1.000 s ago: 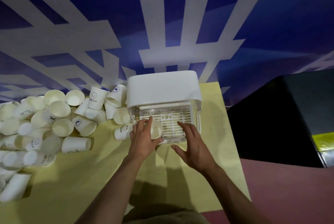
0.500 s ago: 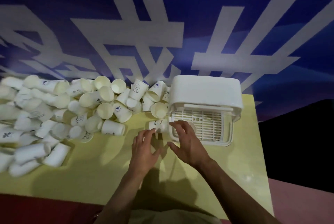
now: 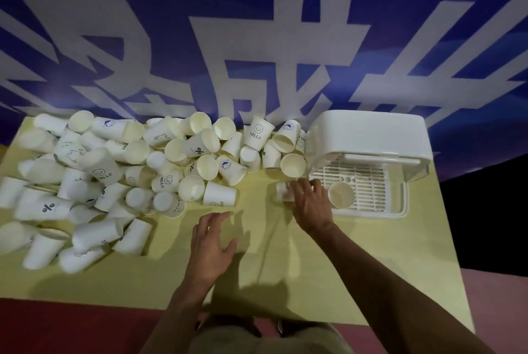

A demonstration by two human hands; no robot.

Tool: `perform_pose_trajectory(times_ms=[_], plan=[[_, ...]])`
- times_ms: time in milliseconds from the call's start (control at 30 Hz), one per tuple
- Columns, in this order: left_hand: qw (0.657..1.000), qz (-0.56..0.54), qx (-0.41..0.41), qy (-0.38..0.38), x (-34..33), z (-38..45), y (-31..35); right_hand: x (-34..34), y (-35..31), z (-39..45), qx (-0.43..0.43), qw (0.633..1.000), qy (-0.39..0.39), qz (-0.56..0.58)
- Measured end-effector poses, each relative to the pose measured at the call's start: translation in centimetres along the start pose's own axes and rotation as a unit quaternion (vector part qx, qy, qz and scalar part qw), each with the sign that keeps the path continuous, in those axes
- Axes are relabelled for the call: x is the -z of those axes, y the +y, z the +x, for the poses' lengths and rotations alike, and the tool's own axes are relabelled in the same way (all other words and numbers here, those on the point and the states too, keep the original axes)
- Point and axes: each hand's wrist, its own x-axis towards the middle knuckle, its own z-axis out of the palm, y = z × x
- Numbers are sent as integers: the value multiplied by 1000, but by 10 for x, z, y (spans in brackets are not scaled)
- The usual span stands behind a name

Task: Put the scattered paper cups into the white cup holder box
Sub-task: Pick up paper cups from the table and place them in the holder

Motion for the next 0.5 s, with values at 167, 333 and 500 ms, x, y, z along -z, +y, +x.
perform_pose_trajectory(times_ms=[167, 333, 500], plan=[[999, 0, -21, -31, 22, 10, -28, -10, -17, 2, -52, 993, -39, -97], [997, -1, -49, -66, 34, 25, -53, -17, -34, -2, -78, 989, -84, -96], [994, -16, -60, -95, 32, 29, -64, -23, -41, -24, -77, 992, -71, -66]])
